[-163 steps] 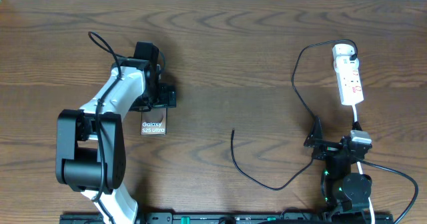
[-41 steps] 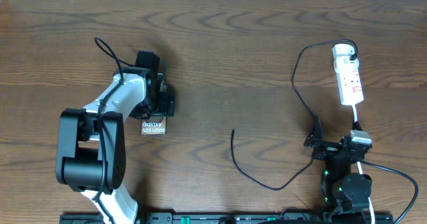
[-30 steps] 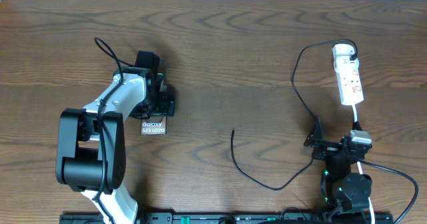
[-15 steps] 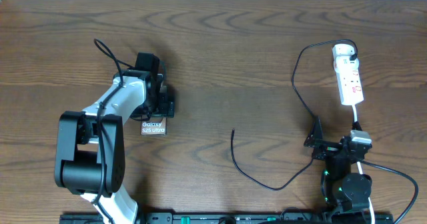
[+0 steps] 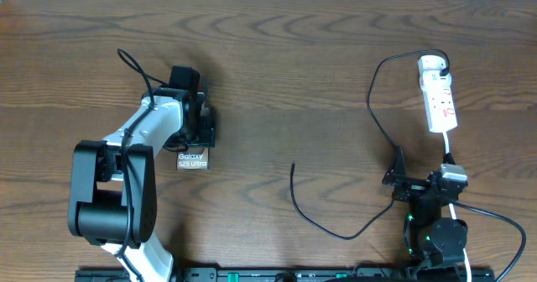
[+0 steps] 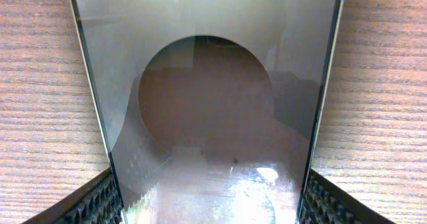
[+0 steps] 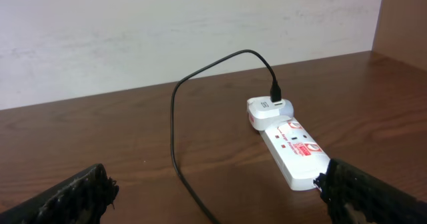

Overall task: Plug charger to phone and switch on socket
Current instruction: 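Close the left gripper on the phone's long edges and grip it, then lift the phone with the left gripper and tilt it upright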

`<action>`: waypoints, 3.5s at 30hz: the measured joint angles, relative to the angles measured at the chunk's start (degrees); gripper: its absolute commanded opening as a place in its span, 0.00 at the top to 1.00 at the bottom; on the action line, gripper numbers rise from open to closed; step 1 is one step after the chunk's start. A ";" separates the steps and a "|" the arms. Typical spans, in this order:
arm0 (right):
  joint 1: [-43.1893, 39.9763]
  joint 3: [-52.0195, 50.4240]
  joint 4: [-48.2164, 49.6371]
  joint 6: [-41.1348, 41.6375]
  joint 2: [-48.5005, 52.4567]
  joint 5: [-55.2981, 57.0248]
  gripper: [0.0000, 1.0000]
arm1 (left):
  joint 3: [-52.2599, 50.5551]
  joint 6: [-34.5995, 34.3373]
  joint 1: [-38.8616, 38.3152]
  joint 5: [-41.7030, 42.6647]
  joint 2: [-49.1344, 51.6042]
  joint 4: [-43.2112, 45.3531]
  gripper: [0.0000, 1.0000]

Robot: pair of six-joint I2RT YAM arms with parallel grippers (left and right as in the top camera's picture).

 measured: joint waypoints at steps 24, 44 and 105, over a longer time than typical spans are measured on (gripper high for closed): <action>0.00 0.00 0.00 0.00 0.00 0.00 0.01 | -0.09 0.20 -0.09 -0.07 0.00 0.11 0.24; 0.00 0.00 0.00 0.00 0.00 0.00 0.01 | -0.09 0.22 -0.04 -0.02 -0.11 0.09 0.41; 0.00 0.00 0.00 0.00 0.00 0.00 0.01 | 1.49 -0.50 -0.04 4.52 -16.59 -5.11 0.93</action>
